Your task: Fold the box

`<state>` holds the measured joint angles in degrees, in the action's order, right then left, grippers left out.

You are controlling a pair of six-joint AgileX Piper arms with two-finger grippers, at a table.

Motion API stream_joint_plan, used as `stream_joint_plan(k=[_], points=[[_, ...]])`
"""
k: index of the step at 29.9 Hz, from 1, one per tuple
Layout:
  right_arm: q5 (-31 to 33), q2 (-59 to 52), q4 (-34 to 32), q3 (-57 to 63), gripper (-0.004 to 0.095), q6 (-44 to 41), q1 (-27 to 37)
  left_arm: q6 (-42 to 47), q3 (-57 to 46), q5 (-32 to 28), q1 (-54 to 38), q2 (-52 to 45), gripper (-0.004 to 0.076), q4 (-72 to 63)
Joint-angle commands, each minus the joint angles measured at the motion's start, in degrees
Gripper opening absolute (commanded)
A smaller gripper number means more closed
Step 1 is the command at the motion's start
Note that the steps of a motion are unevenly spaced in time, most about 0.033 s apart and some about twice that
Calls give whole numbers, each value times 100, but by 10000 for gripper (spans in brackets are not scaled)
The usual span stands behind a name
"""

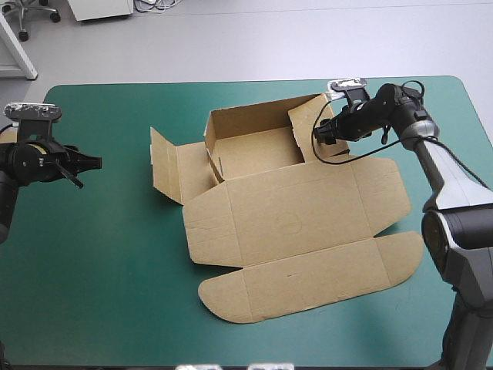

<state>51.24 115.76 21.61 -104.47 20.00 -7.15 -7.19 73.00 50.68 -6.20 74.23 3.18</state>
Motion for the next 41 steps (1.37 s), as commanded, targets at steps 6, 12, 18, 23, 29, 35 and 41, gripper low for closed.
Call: stream_joint_plan(k=[6, 12, 18, 23, 29, 35, 41], points=[[181, 13, -365, -540, 544, -244, -200, -35, 156, -299, -4, -150, 295, -35], [-67, 50, -1156, -540, 411, -809, -452, -35, 156, -306, -4, -150, 295, -35], [-22, 50, -1275, -540, 8, -897, -461, -39, 156, -306, -4, -150, 295, -93], [-116, 50, -1342, -540, -5, -1004, -461, -48, 156, -295, -4, -150, 295, -93], [-139, -99, -1249, -540, -5, -1092, -403, -61, 156, -295, -4, -150, 295, -93], [-177, -558, -715, -540, -5, -972, -92, -61, 156, -281, -4, -209, 295, 14], [-50, -1028, -158, -540, -5, -688, 403, -38, 156, -271, -4, -301, 295, 304]])
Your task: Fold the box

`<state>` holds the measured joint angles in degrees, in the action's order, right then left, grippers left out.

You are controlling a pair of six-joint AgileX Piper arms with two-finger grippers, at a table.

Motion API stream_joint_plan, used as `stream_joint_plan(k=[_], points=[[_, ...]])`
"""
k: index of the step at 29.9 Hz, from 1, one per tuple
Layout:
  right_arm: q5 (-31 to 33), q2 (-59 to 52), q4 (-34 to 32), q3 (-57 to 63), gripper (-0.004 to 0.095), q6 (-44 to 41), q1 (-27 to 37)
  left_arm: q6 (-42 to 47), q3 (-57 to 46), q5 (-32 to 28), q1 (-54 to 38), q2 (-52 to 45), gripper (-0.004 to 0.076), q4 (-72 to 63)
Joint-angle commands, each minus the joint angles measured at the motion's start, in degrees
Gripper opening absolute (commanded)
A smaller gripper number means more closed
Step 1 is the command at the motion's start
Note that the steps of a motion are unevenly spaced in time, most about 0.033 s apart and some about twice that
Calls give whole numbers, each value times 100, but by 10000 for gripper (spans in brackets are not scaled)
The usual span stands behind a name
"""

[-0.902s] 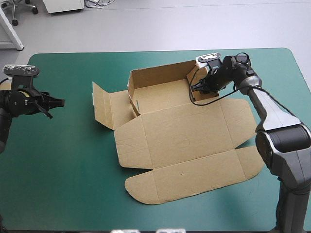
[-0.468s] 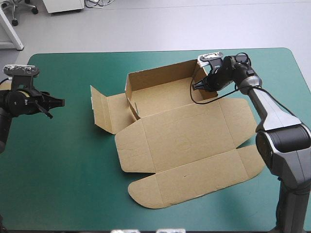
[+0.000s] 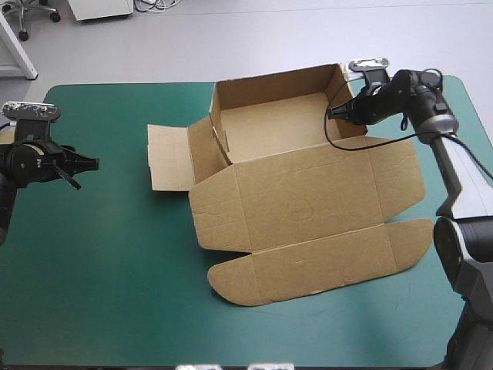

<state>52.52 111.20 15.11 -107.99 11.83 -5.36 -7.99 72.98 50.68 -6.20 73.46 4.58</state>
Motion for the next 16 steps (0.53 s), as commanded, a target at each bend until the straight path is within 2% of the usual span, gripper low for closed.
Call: stream_joint_plan(k=[1, 5, 9, 13, 16], points=[[-164, -650, 638, -187, -5, 183, 306, 40, 158, -284, -4, -222, 295, 238], [-152, -966, 1113, -187, -5, 405, 622, 254, 158, -274, -4, -244, 295, 664], [-97, -1292, 1891, -187, -5, 815, 922, 513, 158, -388, -4, -244, 295, 947], [26, -1565, 2964, -187, -5, 1248, 1244, 513, 158, -679, -34, -149, 295, 765], [183, -1751, 3362, -198, -5, 1436, 1410, 389, 158, -873, -264, -16, 294, 22]])
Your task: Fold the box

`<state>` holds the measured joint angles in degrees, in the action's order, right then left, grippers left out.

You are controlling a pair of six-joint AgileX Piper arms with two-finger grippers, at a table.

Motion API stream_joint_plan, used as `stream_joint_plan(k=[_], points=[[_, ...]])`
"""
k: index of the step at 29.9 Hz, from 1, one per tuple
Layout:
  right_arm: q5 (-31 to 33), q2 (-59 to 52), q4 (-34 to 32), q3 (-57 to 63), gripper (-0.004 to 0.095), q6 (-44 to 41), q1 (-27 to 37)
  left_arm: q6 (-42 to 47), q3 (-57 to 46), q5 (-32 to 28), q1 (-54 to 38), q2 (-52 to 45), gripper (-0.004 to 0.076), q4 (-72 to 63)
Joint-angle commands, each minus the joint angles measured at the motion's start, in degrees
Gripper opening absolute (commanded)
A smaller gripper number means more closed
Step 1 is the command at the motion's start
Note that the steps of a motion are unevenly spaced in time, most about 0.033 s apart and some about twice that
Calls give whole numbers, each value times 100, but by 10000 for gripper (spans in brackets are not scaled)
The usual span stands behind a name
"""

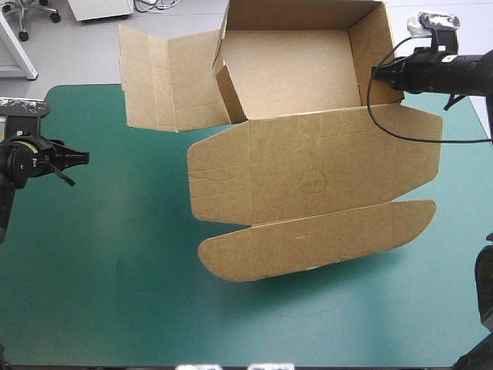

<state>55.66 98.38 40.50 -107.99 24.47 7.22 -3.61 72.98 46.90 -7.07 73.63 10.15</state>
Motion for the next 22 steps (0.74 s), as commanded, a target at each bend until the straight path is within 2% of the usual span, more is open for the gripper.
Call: stream_joint_plan(k=[1, 9, 13, 17, 22], points=[[-57, -507, 864, -198, -5, 200, 186, -179, 158, -529, -253, 9, 294, -814], [554, -588, 893, -198, -5, 292, 222, -2195, 158, -518, -441, 485, 293, -4397], [611, -588, 882, -198, -5, 304, 222, -3244, 158, 155, -441, 845, 293, -6164], [559, -588, 918, -198, -5, 304, 222, -3952, 158, 951, -420, 1200, 293, -7335], [559, -576, 909, -198, -5, 304, 222, -4625, 158, 1474, -399, 1474, 293, -8907]])
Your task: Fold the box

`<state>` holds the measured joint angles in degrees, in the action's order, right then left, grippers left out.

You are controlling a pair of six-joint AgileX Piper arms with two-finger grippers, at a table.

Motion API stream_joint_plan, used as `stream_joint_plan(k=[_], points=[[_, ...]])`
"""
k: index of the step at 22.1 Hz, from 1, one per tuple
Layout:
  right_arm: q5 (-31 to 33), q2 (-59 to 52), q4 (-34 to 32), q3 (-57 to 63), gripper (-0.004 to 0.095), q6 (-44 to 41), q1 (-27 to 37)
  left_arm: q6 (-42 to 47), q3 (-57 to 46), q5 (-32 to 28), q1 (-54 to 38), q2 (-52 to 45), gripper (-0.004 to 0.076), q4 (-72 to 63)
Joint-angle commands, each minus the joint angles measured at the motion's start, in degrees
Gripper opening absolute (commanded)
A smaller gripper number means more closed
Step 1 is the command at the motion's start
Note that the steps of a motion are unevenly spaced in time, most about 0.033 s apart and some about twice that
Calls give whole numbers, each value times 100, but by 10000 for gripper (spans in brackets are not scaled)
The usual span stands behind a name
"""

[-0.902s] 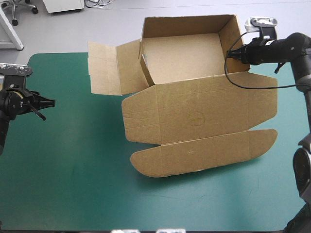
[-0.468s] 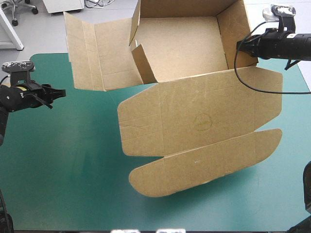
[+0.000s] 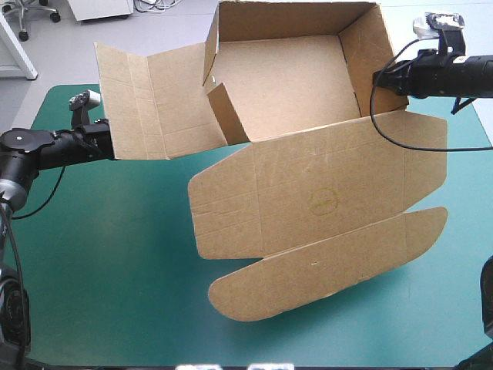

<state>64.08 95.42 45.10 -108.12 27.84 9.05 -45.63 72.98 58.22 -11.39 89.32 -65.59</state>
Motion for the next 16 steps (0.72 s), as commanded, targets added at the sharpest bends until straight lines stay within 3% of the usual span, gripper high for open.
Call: stream_joint_plan(k=[1, 12, 16], points=[[-282, -281, 449, -174, -5, -32, 39, -535, 158, 485, 77, -55, 293, -1602], [-303, -174, 26, -113, -5, -91, 17, -903, 158, 920, 809, 159, 293, -2897], [-523, -149, -556, -113, -5, -241, -433, -994, 158, 922, 1013, 159, 293, -3070]])
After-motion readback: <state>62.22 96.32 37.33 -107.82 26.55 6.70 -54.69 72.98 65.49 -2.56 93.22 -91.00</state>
